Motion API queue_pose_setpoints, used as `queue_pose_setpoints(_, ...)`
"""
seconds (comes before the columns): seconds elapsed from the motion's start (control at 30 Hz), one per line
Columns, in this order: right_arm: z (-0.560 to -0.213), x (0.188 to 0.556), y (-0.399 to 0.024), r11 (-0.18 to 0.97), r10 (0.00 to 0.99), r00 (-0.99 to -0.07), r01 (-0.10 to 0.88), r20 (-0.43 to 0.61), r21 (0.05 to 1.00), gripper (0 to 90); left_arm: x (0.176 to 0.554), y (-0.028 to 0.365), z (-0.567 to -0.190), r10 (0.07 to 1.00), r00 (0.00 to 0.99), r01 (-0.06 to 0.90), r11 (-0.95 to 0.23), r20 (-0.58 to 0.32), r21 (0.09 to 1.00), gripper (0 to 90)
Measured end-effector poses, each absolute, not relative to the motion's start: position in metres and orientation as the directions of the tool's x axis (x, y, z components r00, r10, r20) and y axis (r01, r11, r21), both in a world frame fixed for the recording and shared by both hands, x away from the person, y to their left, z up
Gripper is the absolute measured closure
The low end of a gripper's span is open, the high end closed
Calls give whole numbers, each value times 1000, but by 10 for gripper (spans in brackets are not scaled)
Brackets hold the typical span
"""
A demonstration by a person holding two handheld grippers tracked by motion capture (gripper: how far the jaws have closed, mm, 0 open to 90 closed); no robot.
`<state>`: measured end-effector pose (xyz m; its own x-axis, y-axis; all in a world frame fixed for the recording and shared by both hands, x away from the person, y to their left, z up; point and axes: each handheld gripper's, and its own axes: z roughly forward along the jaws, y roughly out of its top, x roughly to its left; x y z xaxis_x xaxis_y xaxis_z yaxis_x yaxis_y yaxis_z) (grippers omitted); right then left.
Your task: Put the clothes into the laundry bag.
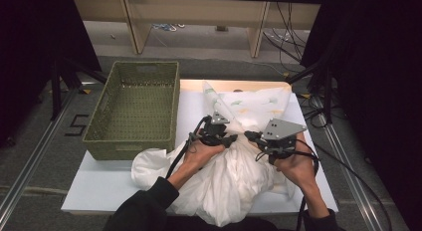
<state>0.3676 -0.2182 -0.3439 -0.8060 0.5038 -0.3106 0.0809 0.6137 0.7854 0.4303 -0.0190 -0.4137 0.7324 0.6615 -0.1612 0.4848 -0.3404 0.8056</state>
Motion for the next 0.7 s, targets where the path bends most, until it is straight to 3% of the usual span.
queue_pose_setpoints(0.07,-349,370,-216,623,498,-810,86,-310,777,900,430,-19,-417,648,741,494,-350,-174,796,677)
queue_pose_setpoints(0.2,-354,373,-218,621,501,-813,99,-296,778,900,411,-3,-409,607,764,490,-325,-218,809,395)
queue_pose_setpoints(0.3,-352,373,-220,613,507,-811,102,-291,783,900,393,19,-394,586,793,445,-372,-166,814,268)
queue_pose_setpoints(0.43,-352,373,-219,614,505,-810,97,-296,783,900,384,46,-387,604,790,419,-408,-105,811,189)
queue_pose_setpoints(0.5,-352,372,-218,617,501,-814,98,-293,781,900,385,54,-393,621,771,462,-393,-141,795,162)
queue_pose_setpoints(0.7,-354,373,-217,621,498,-817,100,-293,778,900,395,48,-422,641,759,494,-456,-111,740,128)
